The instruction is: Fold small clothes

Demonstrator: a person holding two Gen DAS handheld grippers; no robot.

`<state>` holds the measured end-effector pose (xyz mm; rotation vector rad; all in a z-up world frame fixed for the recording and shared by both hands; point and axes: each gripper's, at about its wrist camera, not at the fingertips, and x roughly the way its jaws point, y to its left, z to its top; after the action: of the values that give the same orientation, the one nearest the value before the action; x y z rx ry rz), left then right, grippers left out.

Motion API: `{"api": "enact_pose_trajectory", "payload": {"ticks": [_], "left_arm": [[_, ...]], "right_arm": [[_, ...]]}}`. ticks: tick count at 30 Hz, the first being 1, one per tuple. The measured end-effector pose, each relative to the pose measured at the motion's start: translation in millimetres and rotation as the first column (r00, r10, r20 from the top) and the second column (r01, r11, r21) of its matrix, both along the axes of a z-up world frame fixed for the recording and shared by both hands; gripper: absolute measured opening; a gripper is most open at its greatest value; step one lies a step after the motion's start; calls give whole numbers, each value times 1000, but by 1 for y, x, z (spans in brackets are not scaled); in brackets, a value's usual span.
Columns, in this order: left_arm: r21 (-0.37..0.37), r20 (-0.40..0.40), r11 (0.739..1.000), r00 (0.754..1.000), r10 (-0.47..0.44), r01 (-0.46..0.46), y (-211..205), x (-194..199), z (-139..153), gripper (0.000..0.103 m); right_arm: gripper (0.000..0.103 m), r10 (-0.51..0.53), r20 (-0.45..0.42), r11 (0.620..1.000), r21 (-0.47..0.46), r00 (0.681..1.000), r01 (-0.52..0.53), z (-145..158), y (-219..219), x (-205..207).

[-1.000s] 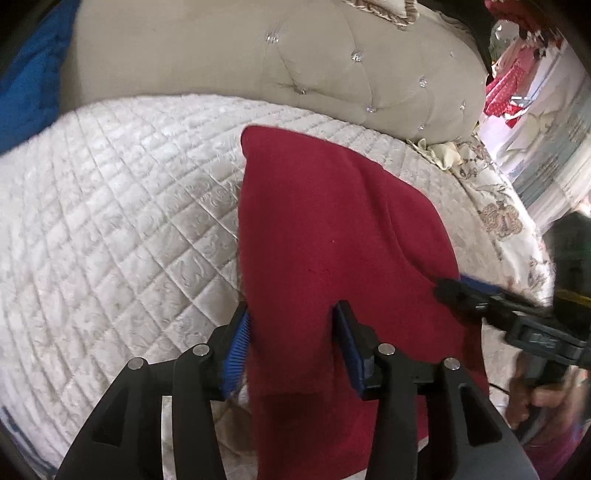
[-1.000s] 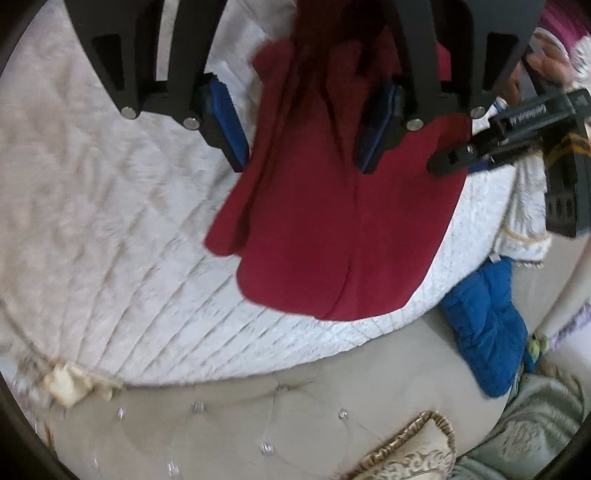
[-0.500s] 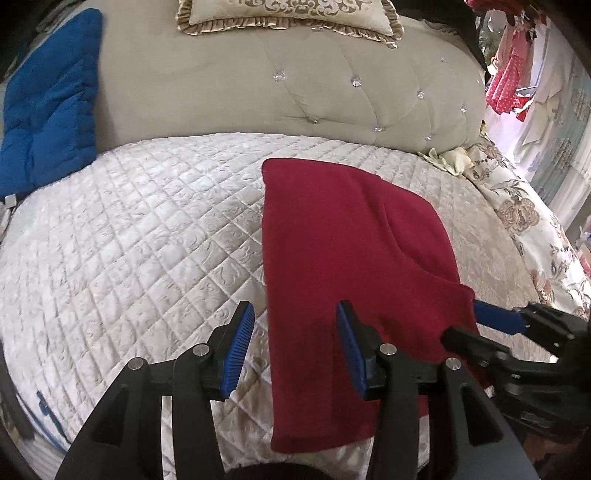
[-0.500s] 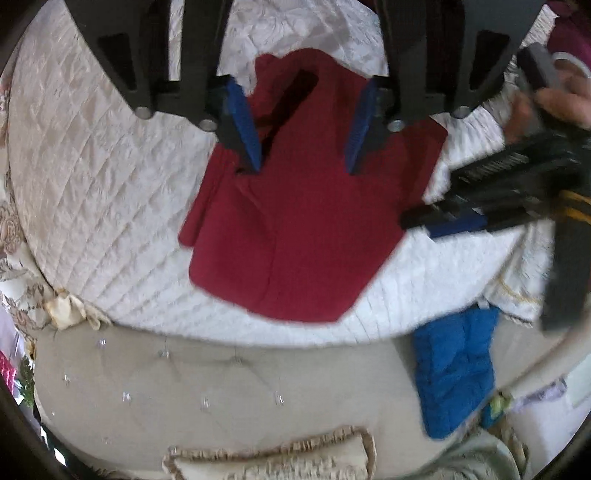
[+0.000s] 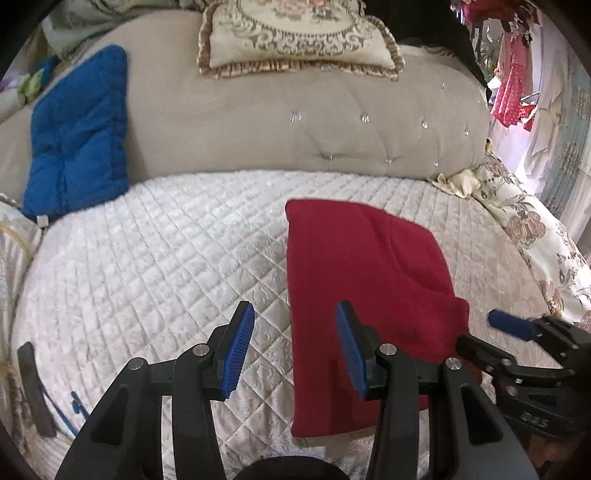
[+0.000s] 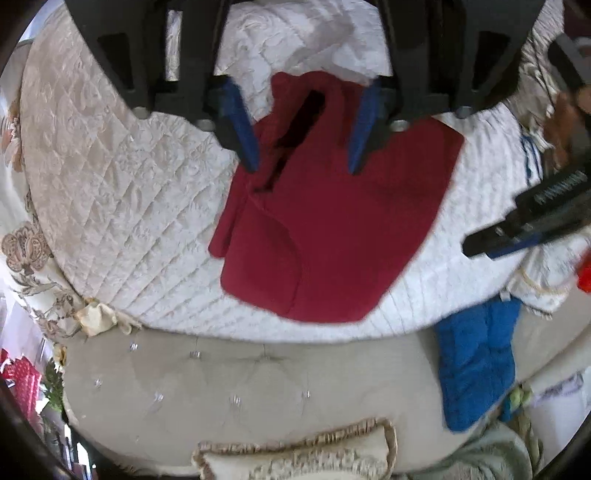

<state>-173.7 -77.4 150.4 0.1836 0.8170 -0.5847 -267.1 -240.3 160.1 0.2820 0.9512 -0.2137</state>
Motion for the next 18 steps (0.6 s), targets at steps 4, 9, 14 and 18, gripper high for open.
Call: {"api": "enact_pose_trajectory", "payload": {"ticks": [4,9,14,18], "left_arm": [[-11,46,1000,999,8,-7,0,-8,14,24],[-5,71,1000,997,19,-19,0,-12,24,26],[20,119,998,991,54,-57,2,-17,30,36],[39,172,997,984,56,-63,2,-23,34,38]], "right_arm": [[83,-32,74,999,-24,997,34,24,3,-5],[91,-65,105,997,-22,992,68,35,1,-5],[91,-84,116,996,-11,990,86,37,0,-6],[92,-96,108,995,4,990,96,36,-2,-4]]}}
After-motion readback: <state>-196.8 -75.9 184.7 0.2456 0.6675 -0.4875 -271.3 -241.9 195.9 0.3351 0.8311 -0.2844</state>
